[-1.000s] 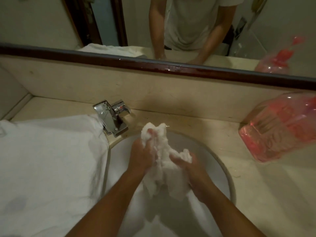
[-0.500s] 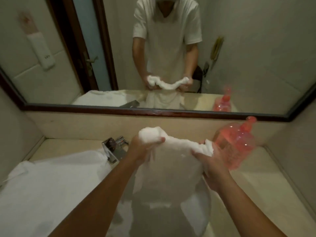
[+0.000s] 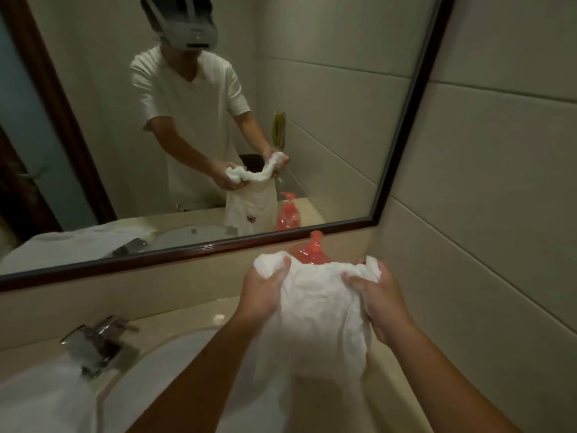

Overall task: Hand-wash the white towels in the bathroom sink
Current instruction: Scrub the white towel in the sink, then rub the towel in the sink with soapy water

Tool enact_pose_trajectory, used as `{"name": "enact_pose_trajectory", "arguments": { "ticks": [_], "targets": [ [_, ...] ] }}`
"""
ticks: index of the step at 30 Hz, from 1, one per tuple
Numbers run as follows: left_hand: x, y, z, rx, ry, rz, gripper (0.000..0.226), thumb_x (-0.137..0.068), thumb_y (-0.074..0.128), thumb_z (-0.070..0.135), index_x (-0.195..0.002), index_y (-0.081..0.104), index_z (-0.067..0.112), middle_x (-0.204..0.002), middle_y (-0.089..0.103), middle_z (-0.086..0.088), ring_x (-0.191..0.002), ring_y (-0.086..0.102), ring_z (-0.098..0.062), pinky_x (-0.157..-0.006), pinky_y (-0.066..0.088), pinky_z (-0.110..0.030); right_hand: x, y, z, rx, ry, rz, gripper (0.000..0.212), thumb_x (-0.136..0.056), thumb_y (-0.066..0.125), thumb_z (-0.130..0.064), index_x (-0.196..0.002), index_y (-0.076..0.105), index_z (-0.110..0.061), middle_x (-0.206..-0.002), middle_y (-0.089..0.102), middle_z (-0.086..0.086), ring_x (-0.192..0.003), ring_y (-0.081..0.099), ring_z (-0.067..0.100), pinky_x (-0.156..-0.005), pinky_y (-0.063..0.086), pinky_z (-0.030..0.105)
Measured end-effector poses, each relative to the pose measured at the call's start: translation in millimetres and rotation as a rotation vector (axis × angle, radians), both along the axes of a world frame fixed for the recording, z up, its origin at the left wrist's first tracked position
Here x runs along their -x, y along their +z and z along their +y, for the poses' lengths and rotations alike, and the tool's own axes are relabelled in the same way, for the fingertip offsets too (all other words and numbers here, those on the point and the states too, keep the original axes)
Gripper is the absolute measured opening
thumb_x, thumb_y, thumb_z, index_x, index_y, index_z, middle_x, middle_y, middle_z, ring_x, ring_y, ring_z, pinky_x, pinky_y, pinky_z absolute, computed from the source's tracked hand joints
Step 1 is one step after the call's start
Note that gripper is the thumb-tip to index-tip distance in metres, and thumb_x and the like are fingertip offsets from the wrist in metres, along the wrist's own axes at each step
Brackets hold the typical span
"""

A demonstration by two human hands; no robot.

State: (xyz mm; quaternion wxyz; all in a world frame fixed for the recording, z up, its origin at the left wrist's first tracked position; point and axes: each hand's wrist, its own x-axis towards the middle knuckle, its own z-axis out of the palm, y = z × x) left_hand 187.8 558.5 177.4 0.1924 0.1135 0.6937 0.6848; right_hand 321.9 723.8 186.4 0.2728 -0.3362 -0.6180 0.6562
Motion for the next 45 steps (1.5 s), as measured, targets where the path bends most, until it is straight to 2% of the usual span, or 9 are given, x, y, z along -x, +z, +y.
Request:
{"name": "enact_pose_trajectory", "arguments": {
  "ticks": [4,8,13,17,19,25,36,41,45],
  "targets": [
    [-11.0,-30.1,48.2,0.088,-0.008,-0.053,0.030,-0.094,0.073,0.050,-0.105,0.073,0.021,-0.096,0.077,0.002,-0.089,0.073,-0.017,-0.087,0.062,-0.042,-14.6,-24.5,45.6,-0.029,-0.025,-0.043,0.045,-0.091,0.078,-0.013,-0.122,0.050,-0.031,-0.107,0.061,-0.018,-0.097,0.063,0.005,-0.078,0.052,0.030],
    [-15.7,-66.6,87.6,0.171,-0.072,-0.064,0.020,-0.098,0.069,0.046,-0.098,0.063,0.027,-0.092,0.071,0.003,-0.081,0.068,-0.017,-0.073,0.056,-0.035,-11.7,-60.9,81.2,-0.132,-0.020,-0.267,0.049,-0.076,0.070,-0.047,-0.113,0.057,-0.019,-0.109,0.067,0.002,-0.098,0.068,0.026,-0.080,0.057,0.039],
    [-11.6,-118.8,106.8,0.613,-0.054,0.038,0.042,-0.095,0.069,0.051,-0.101,0.059,0.011,-0.090,0.061,-0.002,-0.085,0.063,-0.024,-0.068,0.039,-0.029,0.2,-105.8,104.9,-0.342,0.110,-0.498,0.059,-0.091,0.078,-0.027,-0.144,0.053,-0.033,-0.134,0.062,-0.004,-0.122,0.063,0.024,-0.104,0.048,0.046],
    [-12.3,-126.7,94.3,0.619,0.044,0.080,0.030,-0.100,0.066,0.042,-0.107,0.060,0.014,-0.098,0.064,0.001,-0.078,0.063,-0.010,-0.054,0.040,-0.009,13.1,-114.6,96.5,-0.336,0.204,-0.393,0.032,-0.097,0.073,-0.018,-0.126,0.064,-0.025,-0.110,0.069,-0.009,-0.105,0.067,0.016,-0.091,0.054,0.031],
    [-11.2,-123.9,79.0,0.587,0.067,0.123,0.024,-0.102,0.063,0.036,-0.105,0.068,0.013,-0.099,0.071,0.004,-0.086,0.068,-0.012,-0.065,0.044,-0.012,24.4,-111.5,80.1,-0.293,0.286,-0.358,0.018,-0.098,0.071,-0.015,-0.113,0.067,-0.025,-0.098,0.071,-0.010,-0.094,0.069,0.011,-0.084,0.056,0.023],
    [-5.8,-109.4,-16.2,0.558,0.186,0.224,0.024,-0.106,0.056,0.034,-0.101,0.074,0.019,-0.090,0.073,0.006,-0.084,0.067,-0.011,-0.081,0.055,-0.034,76.6,-103.3,-17.9,-0.324,0.631,-0.280,0.023,-0.095,0.068,-0.007,-0.094,0.068,-0.029,-0.085,0.073,-0.002,-0.082,0.072,0.021,-0.084,0.061,0.048],
    [1.8,-133.1,-280.7,0.639,0.607,0.276,0.017,-0.107,0.052,0.029,-0.099,0.067,0.028,-0.091,0.065,0.014,-0.082,0.062,-0.002,-0.071,0.051,-0.026,155.0,-111.5,-286.7,-0.280,1.041,-0.183,0.004,-0.088,0.070,-0.027,-0.089,0.071,-0.031,-0.085,0.075,-0.003,-0.082,0.074,0.020,-0.084,0.061,0.046],
    [21.4,-173.9,-398.0,0.729,0.708,0.313,0.028,-0.102,0.046,0.042,-0.099,0.068,0.025,-0.093,0.064,0.016,-0.082,0.062,-0.004,-0.074,0.053,-0.030,184.0,-140.9,-408.5,-0.401,1.187,-0.242,0.013,-0.101,0.066,-0.017,-0.104,0.068,-0.029,-0.100,0.071,-0.011,-0.090,0.069,0.003,-0.079,0.052,0.016],
    [53.6,-196.2,-471.1,0.811,0.725,0.350,0.037,-0.097,0.048,0.043,-0.102,0.074,0.017,-0.100,0.074,0.003,-0.090,0.072,-0.021,-0.083,0.058,-0.041,231.0,-164.5,-474.5,-0.565,1.189,-0.323,0.025,-0.104,0.059,-0.014,-0.127,0.068,-0.019,-0.120,0.067,-0.006,-0.104,0.066,0.011,-0.087,0.044,0.022]
  ]
}}
